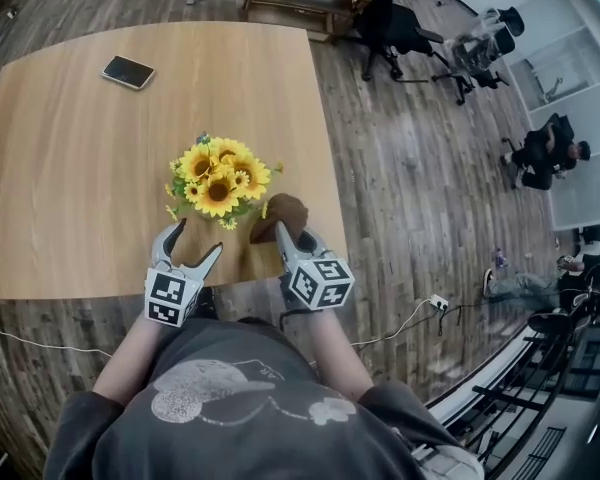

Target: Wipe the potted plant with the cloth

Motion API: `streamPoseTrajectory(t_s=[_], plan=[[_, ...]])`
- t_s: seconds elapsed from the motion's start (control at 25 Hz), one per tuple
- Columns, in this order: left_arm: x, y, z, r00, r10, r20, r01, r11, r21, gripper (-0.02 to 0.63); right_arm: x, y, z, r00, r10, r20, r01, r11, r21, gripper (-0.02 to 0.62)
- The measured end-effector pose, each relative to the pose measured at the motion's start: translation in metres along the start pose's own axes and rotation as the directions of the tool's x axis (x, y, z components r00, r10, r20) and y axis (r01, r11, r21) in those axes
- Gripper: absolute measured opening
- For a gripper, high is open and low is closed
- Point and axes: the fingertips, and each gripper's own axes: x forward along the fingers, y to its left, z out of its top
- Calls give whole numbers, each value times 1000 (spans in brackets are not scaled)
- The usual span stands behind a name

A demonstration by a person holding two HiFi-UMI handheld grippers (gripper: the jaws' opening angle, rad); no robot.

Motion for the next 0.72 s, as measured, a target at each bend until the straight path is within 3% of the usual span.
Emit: streamPoseTrajectory(t_s=[0.2,0.32,0.52,0.72], plan=[[22,16,4,1000,27,10,-28,999,32,443,22,-16,0,993,-116,-17,115,993,-19,46],[31,23,4,999,50,4,-50,998,41,451,34,-22,6,993,-119,-22,118,993,-26,46],[42,32,10,998,61,0,-61,998,26,427,71,-28,13,997,-5,-80,-1,997,-73,46],[46,36,19,996,87,-18,-87,996,5,394,106,-15,23,977,189,-104,-200,974,-109,46]])
